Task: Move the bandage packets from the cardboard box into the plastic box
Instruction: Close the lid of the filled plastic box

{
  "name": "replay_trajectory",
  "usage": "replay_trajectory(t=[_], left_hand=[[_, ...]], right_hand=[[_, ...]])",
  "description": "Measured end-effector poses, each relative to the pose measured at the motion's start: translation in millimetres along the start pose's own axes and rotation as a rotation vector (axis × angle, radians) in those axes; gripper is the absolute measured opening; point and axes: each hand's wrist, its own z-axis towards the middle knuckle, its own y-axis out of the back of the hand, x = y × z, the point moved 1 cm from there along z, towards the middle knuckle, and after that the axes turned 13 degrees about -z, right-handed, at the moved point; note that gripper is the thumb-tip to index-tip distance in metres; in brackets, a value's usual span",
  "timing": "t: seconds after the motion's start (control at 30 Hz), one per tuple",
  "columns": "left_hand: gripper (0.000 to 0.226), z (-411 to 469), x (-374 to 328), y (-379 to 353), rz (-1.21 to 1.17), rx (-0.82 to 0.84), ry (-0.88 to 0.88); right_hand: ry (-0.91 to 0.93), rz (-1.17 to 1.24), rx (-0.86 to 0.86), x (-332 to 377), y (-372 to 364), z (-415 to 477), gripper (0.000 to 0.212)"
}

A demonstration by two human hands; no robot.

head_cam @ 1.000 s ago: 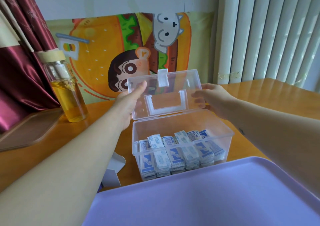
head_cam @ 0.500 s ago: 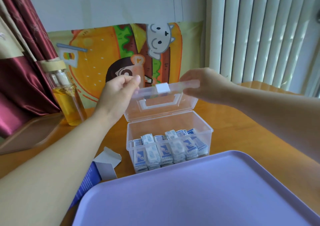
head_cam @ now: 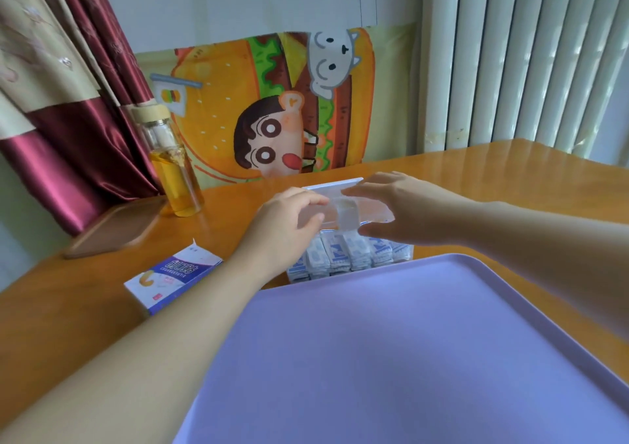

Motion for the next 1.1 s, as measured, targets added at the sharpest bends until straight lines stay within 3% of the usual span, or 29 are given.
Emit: replay_trajectory(t=[0.1,0.33,0.73,0.93,1.1], left_hand=[[0.028,-6,2,-6,0.046,0.006,-0.013],[0.025,-15,3,-19,0.107,-0.115,-0.054],[0.022,-17,10,-27,0.146,-0.23,-0.132],[0.023,-16,10,-26,0.175,-0.209,-0.107],[0.03,-15,-1,-10,0.129,-0.08,0.012]], right_hand=[[0.039,-0.005,-0.024,10,-8,-6,0.052],[-0.067,0.058,-0.079,14,-15,-3,0.036],[-0.13,0.008,-0.248,16,-35,-6,0.04],[-0.145,-0.007,-0.268,20,-38,-7,0.038],[-0.149,-0.084,-0.223,31,-32,-10,0.038]])
